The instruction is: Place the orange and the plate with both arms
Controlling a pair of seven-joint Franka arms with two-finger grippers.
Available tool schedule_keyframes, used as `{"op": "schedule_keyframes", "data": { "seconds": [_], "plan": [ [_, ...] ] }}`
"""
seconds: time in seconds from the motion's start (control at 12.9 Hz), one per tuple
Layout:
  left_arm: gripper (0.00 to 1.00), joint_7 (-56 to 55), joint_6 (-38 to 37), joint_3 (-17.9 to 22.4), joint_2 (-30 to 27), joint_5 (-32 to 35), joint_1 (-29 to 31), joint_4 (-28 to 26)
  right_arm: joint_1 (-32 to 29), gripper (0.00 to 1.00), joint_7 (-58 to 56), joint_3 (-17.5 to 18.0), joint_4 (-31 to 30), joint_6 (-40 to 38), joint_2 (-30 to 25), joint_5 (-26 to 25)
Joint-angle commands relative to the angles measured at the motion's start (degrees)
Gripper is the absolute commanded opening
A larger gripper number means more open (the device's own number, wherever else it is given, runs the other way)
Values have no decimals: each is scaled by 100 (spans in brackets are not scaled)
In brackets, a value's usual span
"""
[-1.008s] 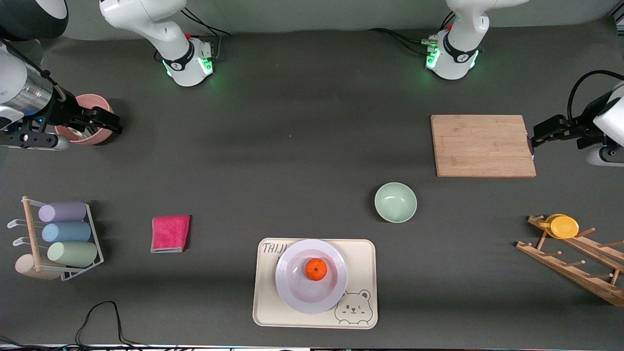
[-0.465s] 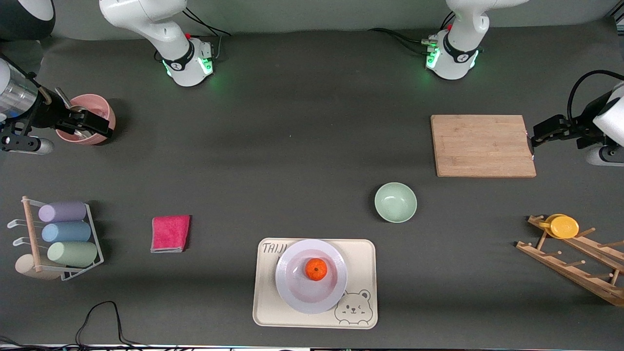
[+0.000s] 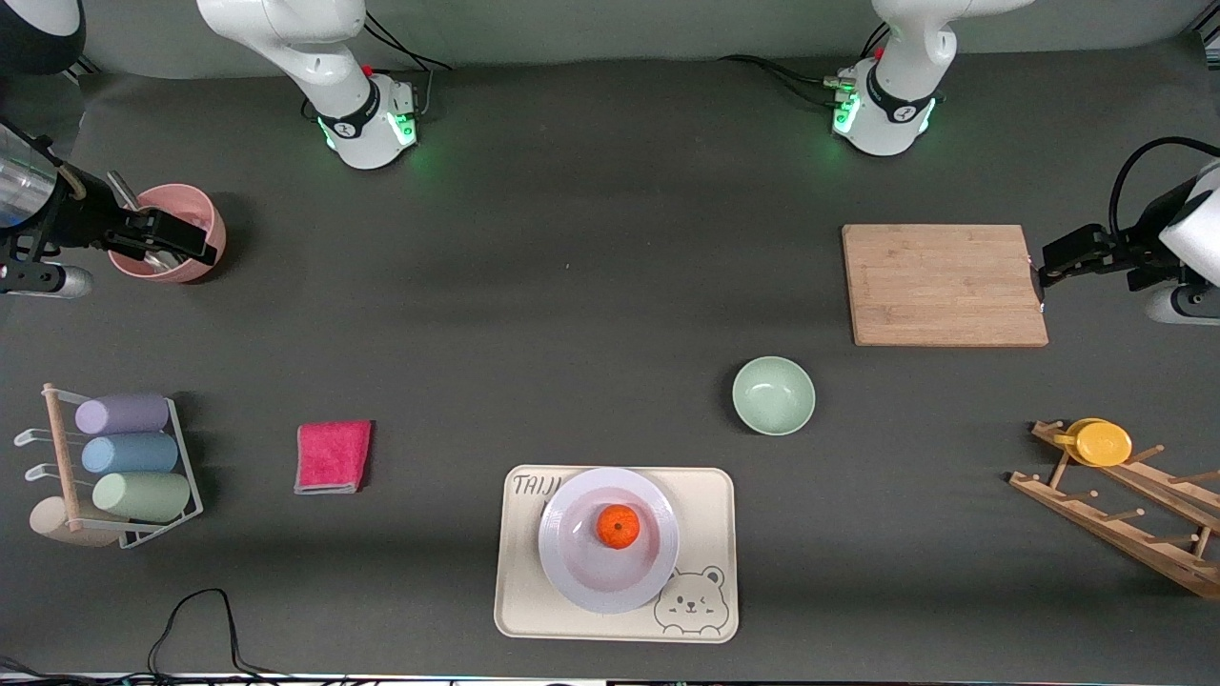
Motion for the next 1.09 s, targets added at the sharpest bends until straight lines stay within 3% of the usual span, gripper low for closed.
{"op": "schedule_keyframes", "data": {
  "seconds": [0.0,0.23,0.47,1.01],
  "plan": [
    [100,85,-58,81,-94,-56,-79,-47,-35,100,-147,52,494,-83,370,93],
    [100,85,-58,81,-94,-56,-79,-47,18,100,-147,43,820,-74,661,67],
    [100,85,-58,81,-94,-56,-79,-47,325,100,-147,-273,829,-31,670,49],
    [100,76,-58,81,-85,-56,-79,-38,299,100,-155,-273,820,40,600,14]
  ]
}}
